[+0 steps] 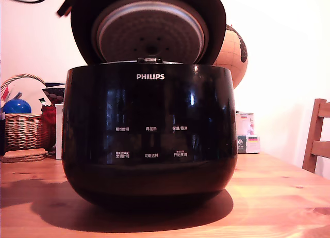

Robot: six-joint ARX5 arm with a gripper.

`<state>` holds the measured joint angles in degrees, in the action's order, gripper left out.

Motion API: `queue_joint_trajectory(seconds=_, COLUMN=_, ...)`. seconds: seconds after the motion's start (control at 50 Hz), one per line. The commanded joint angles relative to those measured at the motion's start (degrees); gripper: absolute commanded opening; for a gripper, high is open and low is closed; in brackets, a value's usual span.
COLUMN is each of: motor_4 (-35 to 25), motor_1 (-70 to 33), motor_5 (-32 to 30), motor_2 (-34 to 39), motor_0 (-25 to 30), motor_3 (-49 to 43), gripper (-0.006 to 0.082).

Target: Close the rice cooker by pressing the lid down with medium force

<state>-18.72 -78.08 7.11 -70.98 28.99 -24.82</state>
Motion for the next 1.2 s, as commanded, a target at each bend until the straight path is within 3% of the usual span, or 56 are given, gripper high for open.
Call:
queue_joint_trajectory(seconds=0.0, motor_4=1.42, motor_1=2.01, motor_5=0.63, motor_2=3.82, motor_0=1.42, motor_3=1.53, gripper=-0.0021)
queue_joint_trajectory(seconds=0.28, motor_4=6.82, motor_1=7.08, motor_5=3.48, motor_2=14.60, motor_0=6.27, motor_3=11.10, gripper=-0.0021)
queue_joint_trajectory(seconds=0.58, motor_4=17.84, motor_1=10.69, motor_5=3.41, motor_2=25.92, motor_0=11.50, motor_3=20.15, gripper=-0.0021)
queue_joint_trajectory(seconds=0.98, motor_4=24.63, motor_1=13.27, motor_5=2.25, motor_2=39.95, motor_0=15.72, motor_3=36.44, gripper=-0.0021)
queue_joint_trajectory(seconds=1.18, motor_4=25.86, motor_1=13.20, motor_5=1.84, motor_2=42.56, motor_0=17.73, motor_3=37.99, gripper=-0.0021)
